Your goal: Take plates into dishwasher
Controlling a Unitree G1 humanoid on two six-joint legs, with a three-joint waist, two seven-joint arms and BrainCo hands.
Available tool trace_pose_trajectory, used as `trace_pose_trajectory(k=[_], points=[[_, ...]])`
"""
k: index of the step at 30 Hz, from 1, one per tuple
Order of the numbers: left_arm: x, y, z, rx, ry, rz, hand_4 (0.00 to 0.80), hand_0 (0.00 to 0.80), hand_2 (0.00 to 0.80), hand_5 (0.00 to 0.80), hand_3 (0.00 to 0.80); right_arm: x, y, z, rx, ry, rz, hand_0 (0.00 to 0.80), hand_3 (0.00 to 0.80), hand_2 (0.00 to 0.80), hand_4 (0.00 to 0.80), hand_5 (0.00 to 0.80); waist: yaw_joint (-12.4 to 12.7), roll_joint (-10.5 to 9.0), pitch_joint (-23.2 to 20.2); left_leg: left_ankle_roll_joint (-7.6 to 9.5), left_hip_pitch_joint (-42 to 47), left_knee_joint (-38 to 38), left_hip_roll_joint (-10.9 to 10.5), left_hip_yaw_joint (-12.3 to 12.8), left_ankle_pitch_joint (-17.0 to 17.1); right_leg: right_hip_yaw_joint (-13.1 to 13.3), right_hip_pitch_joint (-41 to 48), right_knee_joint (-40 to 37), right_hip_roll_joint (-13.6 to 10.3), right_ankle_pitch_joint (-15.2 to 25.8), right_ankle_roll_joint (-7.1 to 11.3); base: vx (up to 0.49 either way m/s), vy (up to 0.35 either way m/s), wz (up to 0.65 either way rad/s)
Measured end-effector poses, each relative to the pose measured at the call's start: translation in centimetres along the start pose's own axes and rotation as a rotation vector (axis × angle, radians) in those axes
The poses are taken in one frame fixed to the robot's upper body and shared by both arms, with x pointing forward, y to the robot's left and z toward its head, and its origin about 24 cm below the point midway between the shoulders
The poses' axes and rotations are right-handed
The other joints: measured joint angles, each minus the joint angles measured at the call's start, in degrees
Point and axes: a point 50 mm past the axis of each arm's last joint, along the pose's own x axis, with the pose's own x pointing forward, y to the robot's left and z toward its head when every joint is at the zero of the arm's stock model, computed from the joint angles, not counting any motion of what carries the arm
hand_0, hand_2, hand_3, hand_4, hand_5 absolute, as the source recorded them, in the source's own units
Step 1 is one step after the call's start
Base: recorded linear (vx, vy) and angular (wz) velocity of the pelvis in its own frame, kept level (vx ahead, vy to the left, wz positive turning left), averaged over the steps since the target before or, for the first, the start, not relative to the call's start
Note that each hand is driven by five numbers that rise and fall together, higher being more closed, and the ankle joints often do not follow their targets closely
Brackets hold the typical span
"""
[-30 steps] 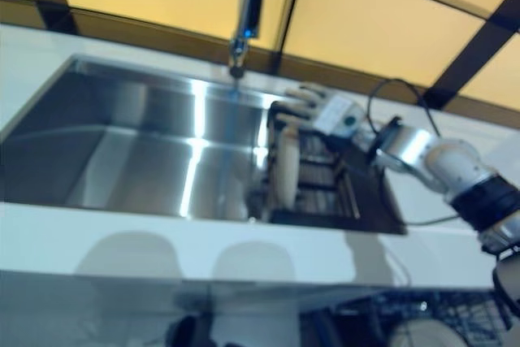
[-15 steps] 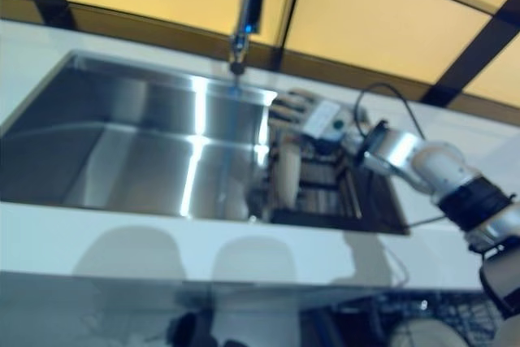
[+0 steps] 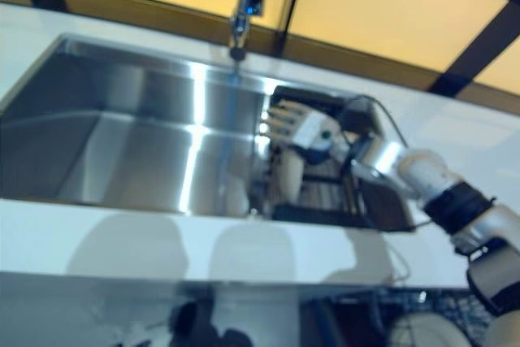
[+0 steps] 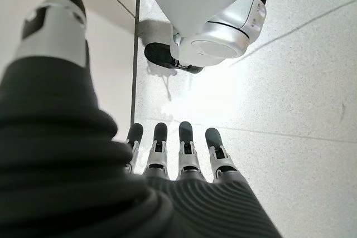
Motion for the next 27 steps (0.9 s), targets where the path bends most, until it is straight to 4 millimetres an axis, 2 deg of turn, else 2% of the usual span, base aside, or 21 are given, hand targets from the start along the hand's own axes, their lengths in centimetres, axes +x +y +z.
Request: trace_pose_trajectory(k=[1,2,9,16,27], points=[[0.0,0.0,0.1,-0.001,-0.002,-0.001,0.000,0.000,0.000,0.000,0.000,0.0,0.0,0.0,-0.003,-0.002,0.000,0.452,0.452,0.452,0.452,0.452,0.0,0.04,0.1,0.00,0.0,0.0,0.0,0.0,0.0,0.0,0.0,0.0,0.0,0.0,0.00,-0.038,-0.006,0.00],[0.0,-0.1,0.1,-0.001,-0.004,-0.002,0.000,0.000,0.000,0.000,0.000,0.0,-0.1,0.1,-0.011,-0.006,-0.001,0.800,0.800,0.800,0.800,0.800,0.0,0.08,0.3,0.00,0.0,0.1,0.0,0.0,0.0,0.0,0.0,0.0,0.0,0.0,0.00,-0.040,-0.011,-0.01],[0.0,-0.1,0.3,-0.002,-0.010,-0.002,0.000,0.000,0.000,0.000,0.000,0.2,-0.6,-0.5,-0.091,0.014,0.001,0.800,0.800,0.800,0.800,0.800,0.3,0.28,1.2,0.09,-0.9,0.3,0.1,0.0,0.1,0.0,-0.7,0.0,0.0,0.1,0.07,-0.009,-0.004,0.00],[0.0,-0.1,0.5,-0.005,-0.027,-0.003,0.000,0.000,0.000,0.000,0.000,0.2,-0.8,-0.7,-0.100,0.019,0.003,0.800,0.800,0.800,0.800,0.800,-0.1,0.18,1.2,0.11,-0.7,0.3,0.0,0.0,0.1,0.0,-0.5,0.0,0.0,0.2,0.06,0.000,0.000,0.00],[0.0,-0.1,0.7,-0.011,-0.036,-0.003,0.000,0.000,0.000,0.000,0.000,-0.4,0.0,-1.2,-0.096,0.043,0.052,0.800,0.800,0.800,0.800,0.800,-0.2,0.16,1.2,0.14,0.4,0.4,0.1,0.1,0.1,0.0,0.4,0.0,0.0,0.3,0.00,0.003,-0.001,0.00]])
